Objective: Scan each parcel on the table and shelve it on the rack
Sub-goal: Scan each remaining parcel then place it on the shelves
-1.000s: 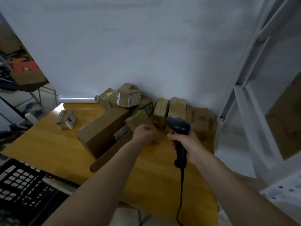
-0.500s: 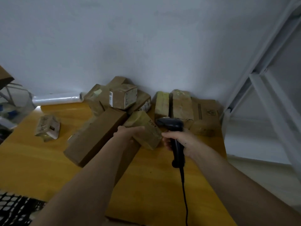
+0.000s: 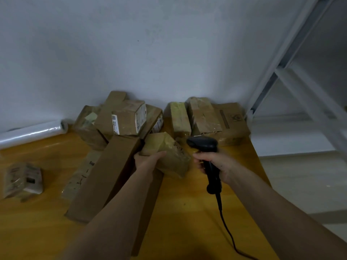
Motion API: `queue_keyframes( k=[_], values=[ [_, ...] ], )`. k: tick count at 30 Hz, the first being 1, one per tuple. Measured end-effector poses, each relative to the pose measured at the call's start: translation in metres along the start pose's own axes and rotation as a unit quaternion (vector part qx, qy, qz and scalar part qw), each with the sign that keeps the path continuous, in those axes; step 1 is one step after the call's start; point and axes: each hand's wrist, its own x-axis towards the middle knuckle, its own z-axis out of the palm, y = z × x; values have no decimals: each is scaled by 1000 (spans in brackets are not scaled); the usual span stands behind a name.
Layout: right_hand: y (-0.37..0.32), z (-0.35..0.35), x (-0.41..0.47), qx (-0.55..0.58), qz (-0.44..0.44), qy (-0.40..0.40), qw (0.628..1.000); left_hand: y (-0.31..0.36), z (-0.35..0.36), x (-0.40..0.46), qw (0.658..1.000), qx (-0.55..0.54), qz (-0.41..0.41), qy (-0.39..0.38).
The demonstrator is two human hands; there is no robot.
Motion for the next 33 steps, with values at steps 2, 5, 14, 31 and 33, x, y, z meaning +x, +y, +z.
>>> queue_keyframes(
  k=[2, 5, 14, 31, 33],
  values=[
    [0, 3, 2, 28, -7, 40, 999, -4, 2, -8, 995, 75, 68, -21],
    [-6, 2, 9, 77, -24, 118, 990, -20, 9, -24, 954, 195, 227, -26],
    [16, -5, 3, 77, 12, 117, 990, -78, 19, -44, 818, 354, 447, -71],
    [76, -14, 6, -56, 88, 113, 988, -89, 32, -75, 965, 111, 57, -229],
    [86, -16, 6, -57, 108, 115, 986, -101, 42, -74, 966, 144, 71, -204]
  ],
)
